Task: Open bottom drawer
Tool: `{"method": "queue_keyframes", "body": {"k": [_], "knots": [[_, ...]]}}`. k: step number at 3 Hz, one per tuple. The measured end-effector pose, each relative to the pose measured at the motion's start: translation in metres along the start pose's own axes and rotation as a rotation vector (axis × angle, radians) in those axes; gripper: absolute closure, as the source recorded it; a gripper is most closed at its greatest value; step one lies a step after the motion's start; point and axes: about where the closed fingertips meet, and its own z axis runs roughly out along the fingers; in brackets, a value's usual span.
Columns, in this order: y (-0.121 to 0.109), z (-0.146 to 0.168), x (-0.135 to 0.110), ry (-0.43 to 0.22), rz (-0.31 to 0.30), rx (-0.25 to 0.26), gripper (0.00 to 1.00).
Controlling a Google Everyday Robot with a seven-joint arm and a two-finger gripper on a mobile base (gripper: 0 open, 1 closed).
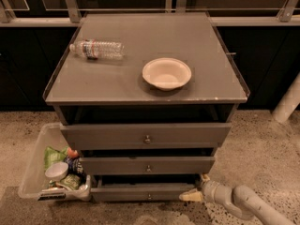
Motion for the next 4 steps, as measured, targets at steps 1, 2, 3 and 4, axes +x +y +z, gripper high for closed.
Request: {"method": "queue_keyframes", "body": {"k": [1,2,3,4], "knots": [[-0.003,0.003,-0.006,-0.009,-0.014,0.012,0.00],[0.006,0.013,-0.002,-0.022,0.006,-0.016,0.00],[0.021,0.032,-0.002,-0.048,0.028,-0.067,0.00],[0.037,0.055,-0.007,-0.067,0.012,-0.129,0.00]]}}
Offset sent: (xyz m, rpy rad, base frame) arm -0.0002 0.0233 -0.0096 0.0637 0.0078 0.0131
